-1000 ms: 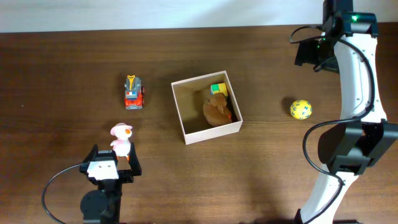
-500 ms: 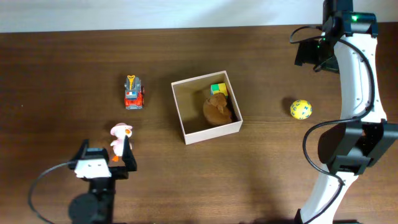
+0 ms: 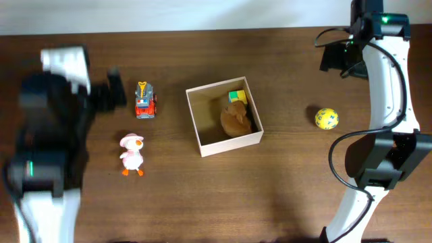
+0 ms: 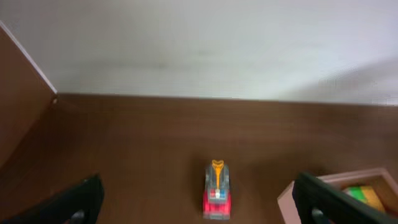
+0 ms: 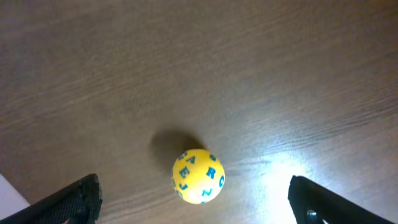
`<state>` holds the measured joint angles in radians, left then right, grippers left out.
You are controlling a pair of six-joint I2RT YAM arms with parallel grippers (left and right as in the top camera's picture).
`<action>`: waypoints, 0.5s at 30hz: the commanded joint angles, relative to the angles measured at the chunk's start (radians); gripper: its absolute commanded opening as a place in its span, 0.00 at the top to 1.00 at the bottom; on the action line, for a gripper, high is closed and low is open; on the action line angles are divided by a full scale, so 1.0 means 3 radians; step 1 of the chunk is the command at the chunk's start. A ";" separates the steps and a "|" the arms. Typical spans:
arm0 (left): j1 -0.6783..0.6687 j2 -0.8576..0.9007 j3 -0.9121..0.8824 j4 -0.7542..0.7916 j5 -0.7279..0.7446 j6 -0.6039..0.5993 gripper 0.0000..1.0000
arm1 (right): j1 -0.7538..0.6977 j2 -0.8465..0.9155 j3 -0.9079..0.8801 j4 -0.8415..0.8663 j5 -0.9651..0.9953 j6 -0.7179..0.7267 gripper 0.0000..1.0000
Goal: Pack container
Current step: 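Reach the left gripper forward to the red toy fire truck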
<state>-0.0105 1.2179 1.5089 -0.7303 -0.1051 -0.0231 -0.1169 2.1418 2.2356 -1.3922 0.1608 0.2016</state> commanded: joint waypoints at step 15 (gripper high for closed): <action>0.0014 0.1266 0.0673 0.0150 0.0303 0.0131 0.01 | 0.0011 -0.0050 0.0042 0.0001 0.0053 -0.0010 0.01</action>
<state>-0.0105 1.5509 1.6890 -0.6888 -0.0326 -0.0135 -0.1169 2.1418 2.2356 -1.3918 0.1608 0.2016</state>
